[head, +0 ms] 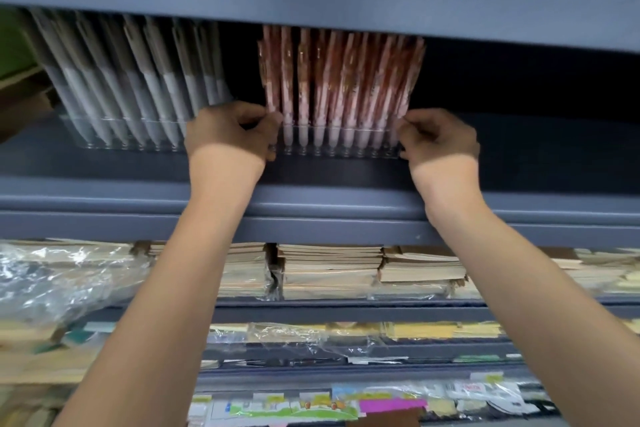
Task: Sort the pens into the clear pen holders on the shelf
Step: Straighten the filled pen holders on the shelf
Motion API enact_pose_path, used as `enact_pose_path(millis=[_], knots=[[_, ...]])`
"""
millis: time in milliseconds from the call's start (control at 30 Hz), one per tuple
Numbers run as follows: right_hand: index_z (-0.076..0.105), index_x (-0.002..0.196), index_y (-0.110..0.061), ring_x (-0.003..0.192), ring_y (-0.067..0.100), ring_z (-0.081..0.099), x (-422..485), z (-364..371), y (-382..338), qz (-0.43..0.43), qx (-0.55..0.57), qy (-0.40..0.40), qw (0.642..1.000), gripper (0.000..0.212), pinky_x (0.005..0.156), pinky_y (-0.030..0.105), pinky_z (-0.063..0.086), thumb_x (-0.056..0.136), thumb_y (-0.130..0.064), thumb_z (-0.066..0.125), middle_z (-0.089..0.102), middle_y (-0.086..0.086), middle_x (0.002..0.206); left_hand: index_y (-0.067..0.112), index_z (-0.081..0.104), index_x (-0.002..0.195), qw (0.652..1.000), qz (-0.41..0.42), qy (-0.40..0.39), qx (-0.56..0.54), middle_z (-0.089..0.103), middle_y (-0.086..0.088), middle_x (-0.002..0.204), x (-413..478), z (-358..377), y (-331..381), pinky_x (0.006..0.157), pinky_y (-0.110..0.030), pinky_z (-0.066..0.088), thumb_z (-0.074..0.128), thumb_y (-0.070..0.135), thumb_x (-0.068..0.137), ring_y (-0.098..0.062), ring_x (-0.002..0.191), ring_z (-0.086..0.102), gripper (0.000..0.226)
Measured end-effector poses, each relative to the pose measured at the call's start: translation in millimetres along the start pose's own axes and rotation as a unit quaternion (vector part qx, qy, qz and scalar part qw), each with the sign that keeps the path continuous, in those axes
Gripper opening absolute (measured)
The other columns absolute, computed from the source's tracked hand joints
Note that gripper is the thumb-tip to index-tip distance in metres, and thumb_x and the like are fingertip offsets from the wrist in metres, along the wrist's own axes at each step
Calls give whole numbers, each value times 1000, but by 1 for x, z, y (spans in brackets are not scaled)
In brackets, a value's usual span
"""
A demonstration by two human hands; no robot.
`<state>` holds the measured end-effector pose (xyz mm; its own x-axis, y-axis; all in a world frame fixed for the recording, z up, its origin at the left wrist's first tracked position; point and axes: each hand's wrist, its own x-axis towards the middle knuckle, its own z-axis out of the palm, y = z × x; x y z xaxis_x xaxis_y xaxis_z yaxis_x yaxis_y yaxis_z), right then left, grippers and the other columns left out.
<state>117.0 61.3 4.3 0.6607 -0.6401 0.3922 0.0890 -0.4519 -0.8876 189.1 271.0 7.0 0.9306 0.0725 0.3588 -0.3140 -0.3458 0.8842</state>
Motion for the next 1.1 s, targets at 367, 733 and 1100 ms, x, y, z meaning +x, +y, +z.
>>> enact_pose_path(millis=[367, 733, 1100], knots=[[67, 80, -30, 85, 25, 70, 0, 0, 2, -9, -21, 0, 1000, 9, 89, 45, 54, 84, -22, 67, 73, 2, 83, 21, 63, 95, 1000, -10, -7, -20, 74, -4, 95, 0, 0, 3, 73, -42, 60, 76, 29, 88, -30, 65, 72, 17], [65, 77, -29, 83, 25, 70, 0, 0, 1, -9, -17, 1, 1000, 6, 86, 46, 55, 81, -26, 68, 73, 0, 81, 22, 74, 86, 983, 85, 159, 44, 74, -1, 79, -37, 10, 26, 69, -39, 56, 71, 32, 86, -26, 75, 69, 11], [61, 69, -35, 80, 21, 70, 1, 0, 3, -13, -17, 8, 1000, 17, 84, 45, 57, 82, -27, 69, 70, -10, 76, 21, 78, 87, 979, 88, 142, 120, 75, -8, 80, -33, 20, 26, 64, -34, 55, 68, 37, 89, -34, 77, 69, 19]])
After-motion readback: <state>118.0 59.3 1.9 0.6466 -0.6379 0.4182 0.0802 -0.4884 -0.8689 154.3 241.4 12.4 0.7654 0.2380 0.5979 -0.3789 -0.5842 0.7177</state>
